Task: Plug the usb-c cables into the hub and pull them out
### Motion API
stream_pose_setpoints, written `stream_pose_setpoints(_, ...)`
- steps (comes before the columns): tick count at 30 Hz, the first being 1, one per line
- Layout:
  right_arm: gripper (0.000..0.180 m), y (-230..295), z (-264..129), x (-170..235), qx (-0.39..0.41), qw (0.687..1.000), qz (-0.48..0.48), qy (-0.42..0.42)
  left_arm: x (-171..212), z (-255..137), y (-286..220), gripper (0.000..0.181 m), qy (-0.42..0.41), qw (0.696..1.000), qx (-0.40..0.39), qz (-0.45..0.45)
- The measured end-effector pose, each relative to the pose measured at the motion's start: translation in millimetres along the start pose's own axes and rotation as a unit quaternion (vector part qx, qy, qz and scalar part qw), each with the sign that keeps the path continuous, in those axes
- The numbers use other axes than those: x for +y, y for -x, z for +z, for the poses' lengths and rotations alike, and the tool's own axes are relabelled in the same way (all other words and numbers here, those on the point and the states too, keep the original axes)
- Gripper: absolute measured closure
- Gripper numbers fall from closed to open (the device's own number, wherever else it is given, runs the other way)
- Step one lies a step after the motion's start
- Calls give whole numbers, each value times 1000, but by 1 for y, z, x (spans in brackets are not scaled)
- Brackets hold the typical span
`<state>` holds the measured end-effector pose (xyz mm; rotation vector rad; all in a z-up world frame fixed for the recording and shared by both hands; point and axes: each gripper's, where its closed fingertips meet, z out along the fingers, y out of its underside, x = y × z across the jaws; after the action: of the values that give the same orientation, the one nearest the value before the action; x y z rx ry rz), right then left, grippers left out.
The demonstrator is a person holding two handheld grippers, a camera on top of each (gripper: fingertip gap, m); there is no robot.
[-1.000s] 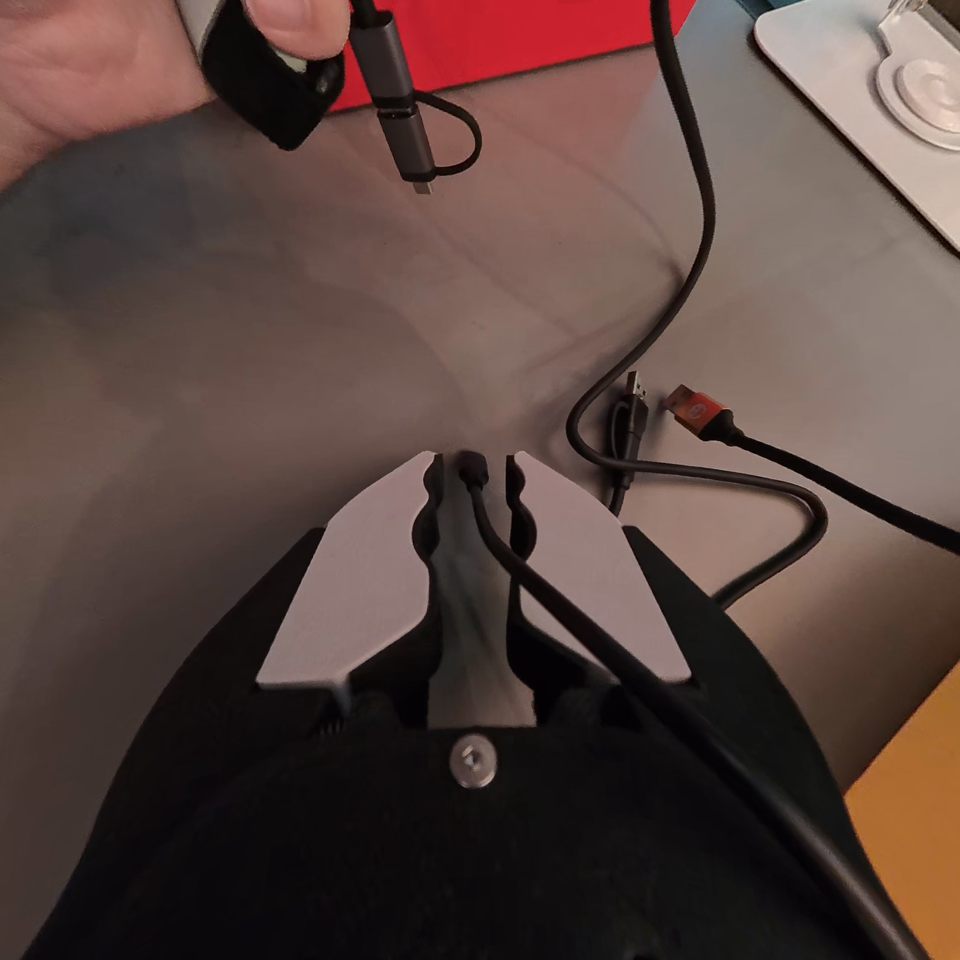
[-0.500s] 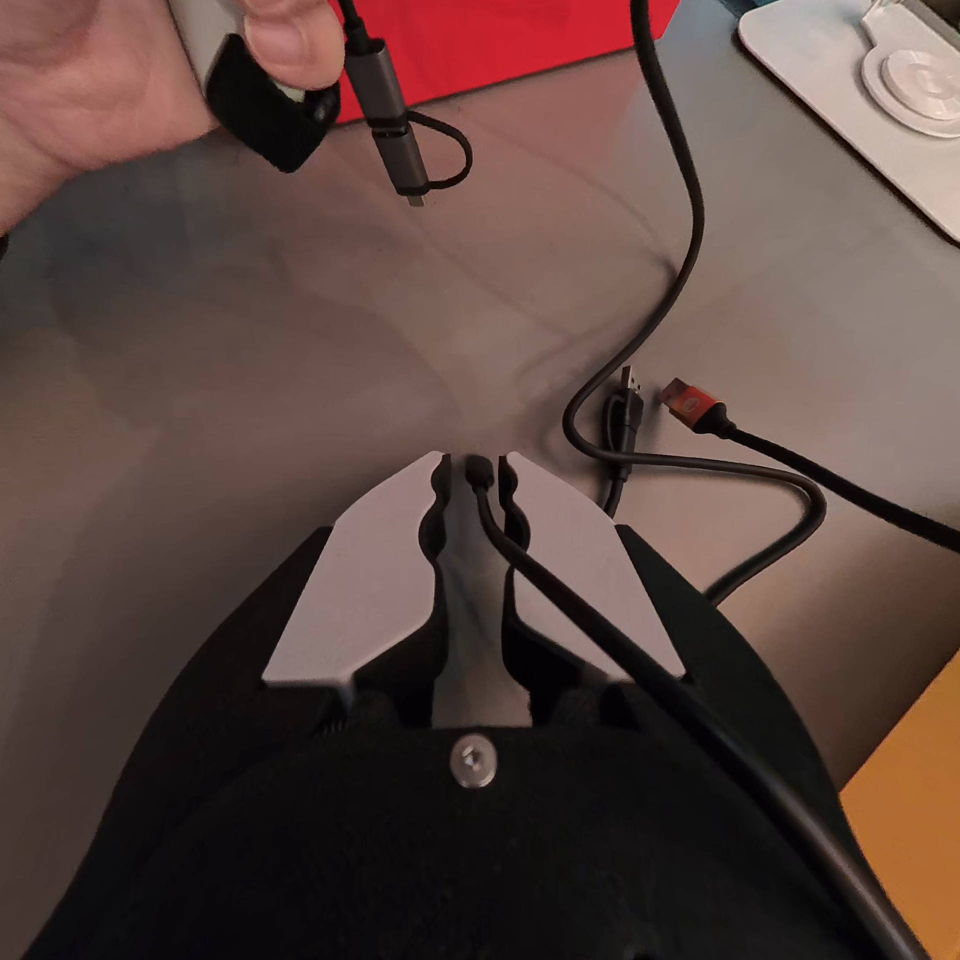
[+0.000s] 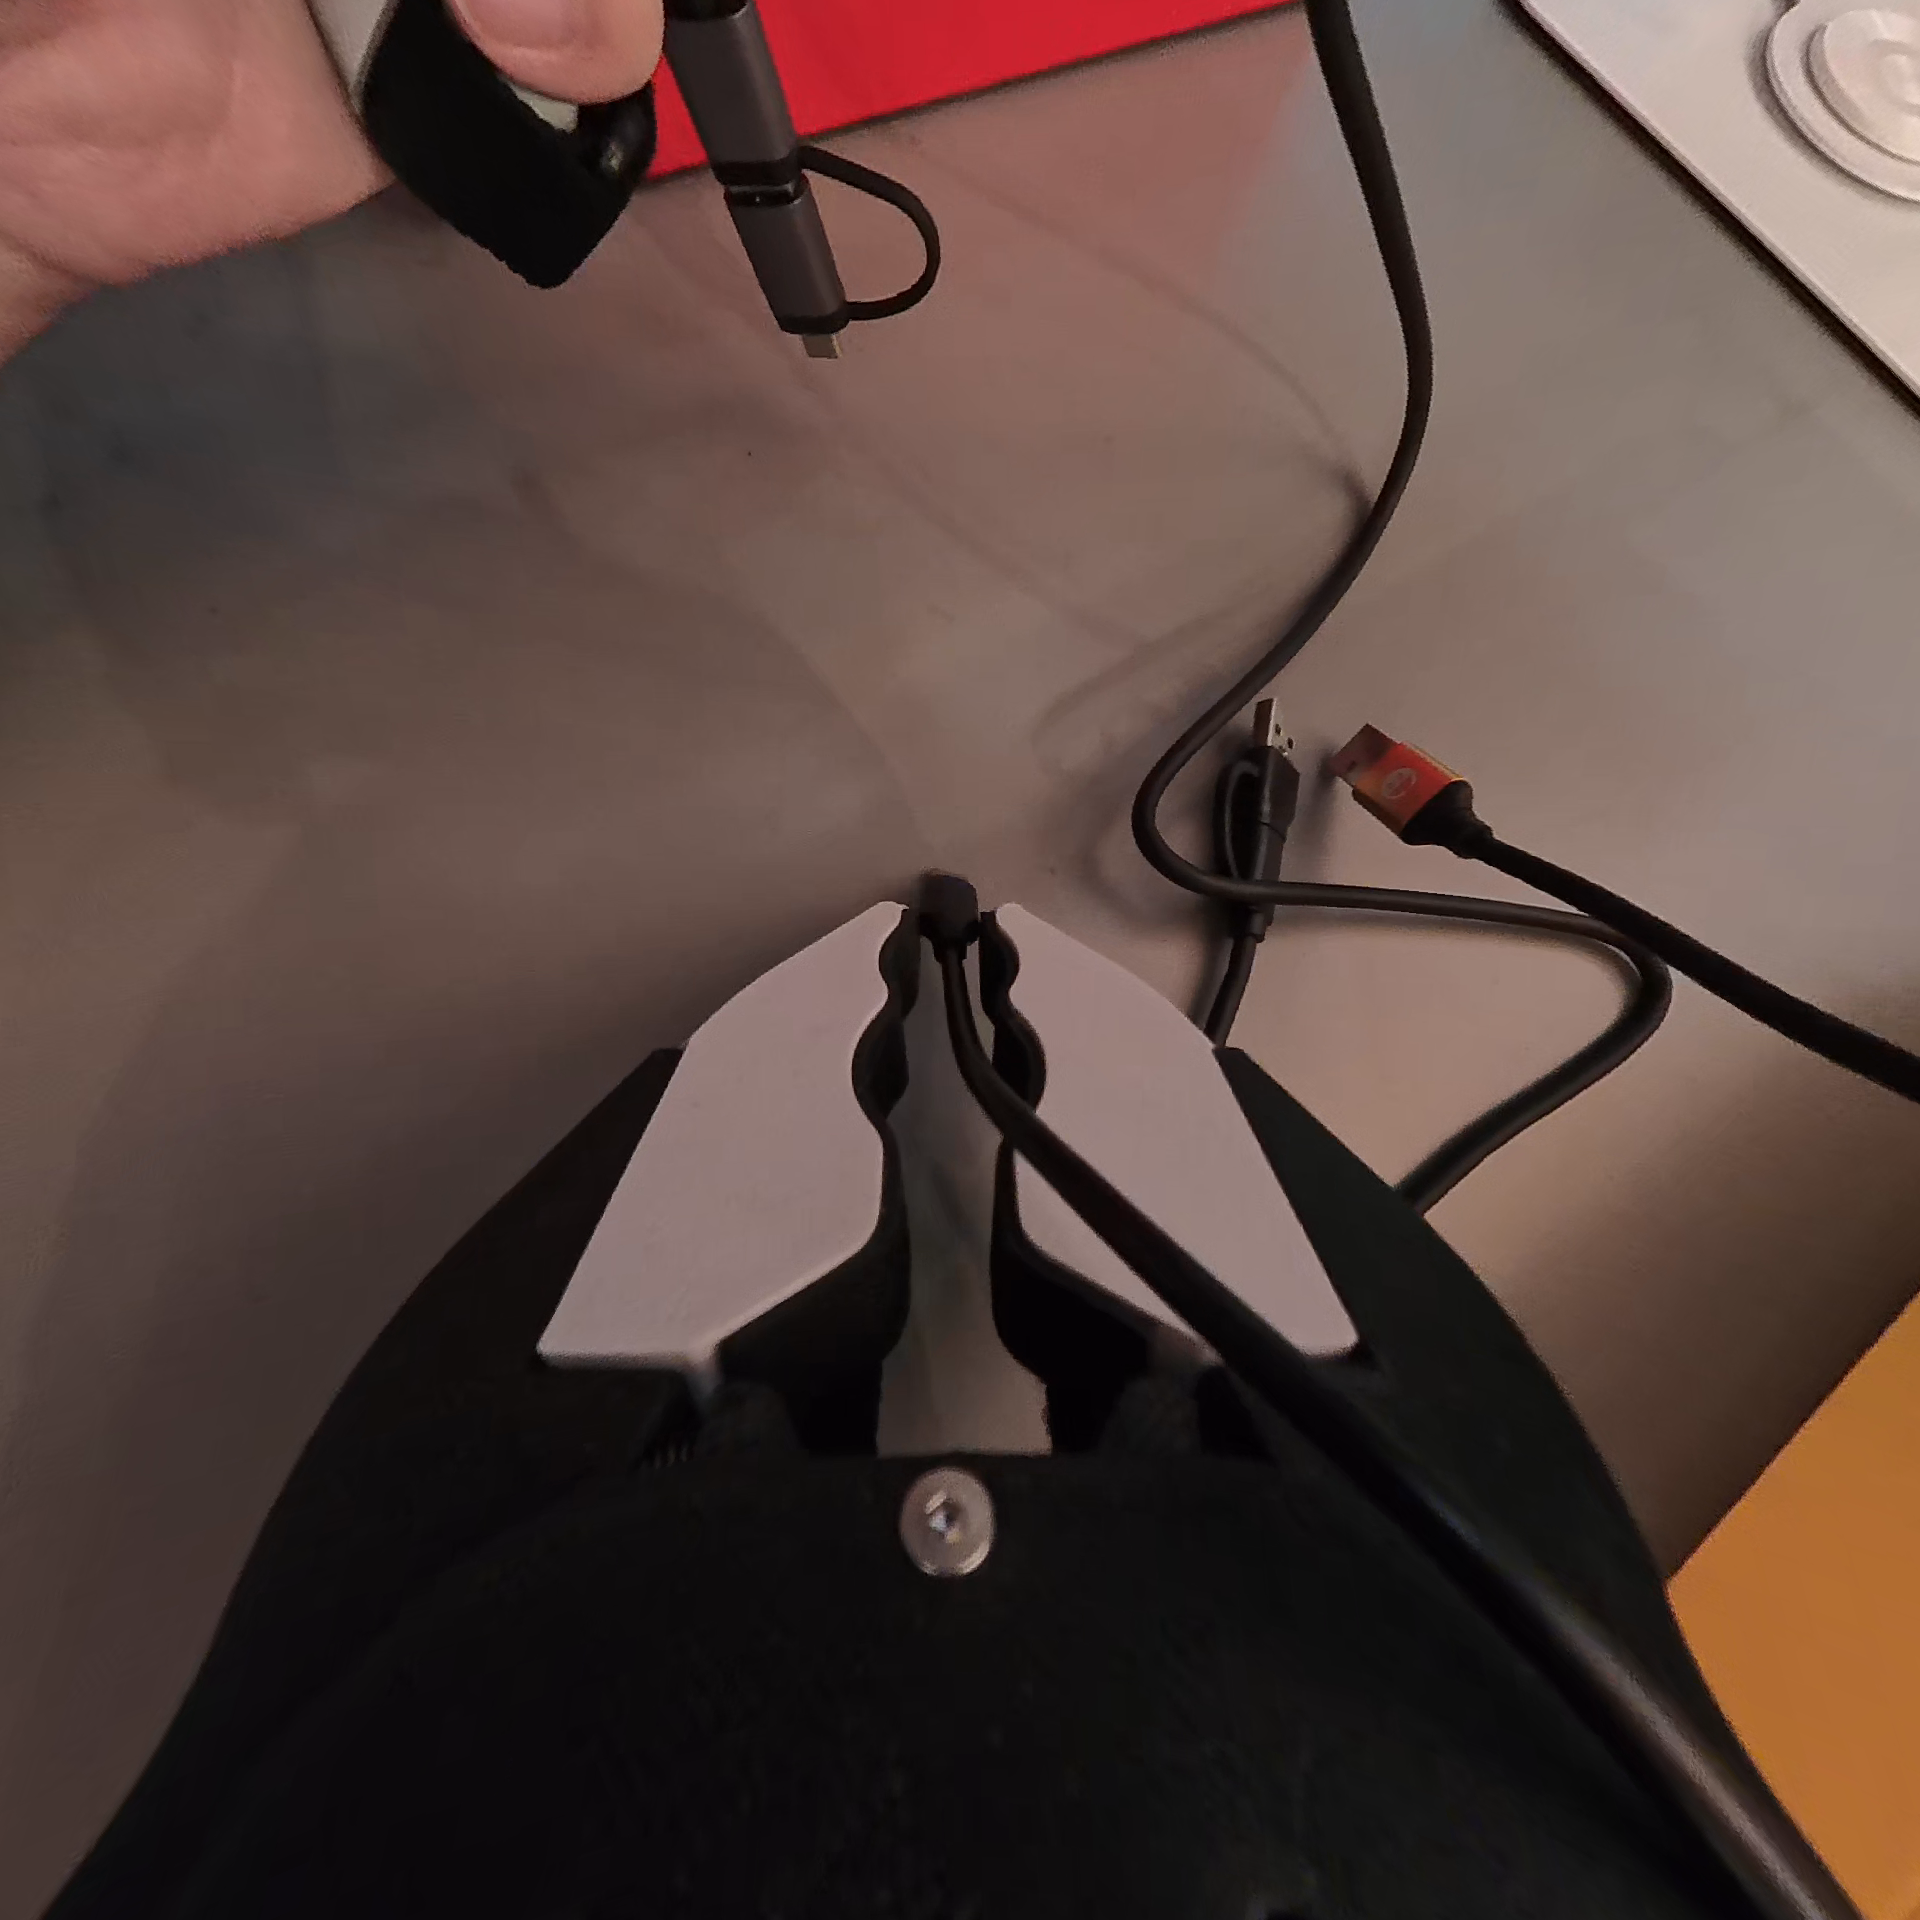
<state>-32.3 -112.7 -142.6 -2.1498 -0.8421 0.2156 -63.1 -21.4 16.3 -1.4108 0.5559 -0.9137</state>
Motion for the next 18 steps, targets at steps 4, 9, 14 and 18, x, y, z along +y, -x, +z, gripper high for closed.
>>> stream_pose_setpoints(4, 168, -2, -2, -2, -1, 1000, -4, -6, 0, 0, 0, 157, 1, 1000, 0, 3)
stream_pose_setpoints(9, 168, -7, -7, -7, 12, 999, -28, -24, 0, 0, 0, 157, 0, 1000, -2, 5)
stream_pose_setpoints(14, 168, -6, -12, -15, 18, 997, -56, -49, 0, 0, 0, 157, -1, 1000, -2, 7)
stream_pose_setpoints(18, 168, -3, -11, -14, 0, 997, -51, -49, 0, 0, 1, 157, 0, 1000, -3, 7)
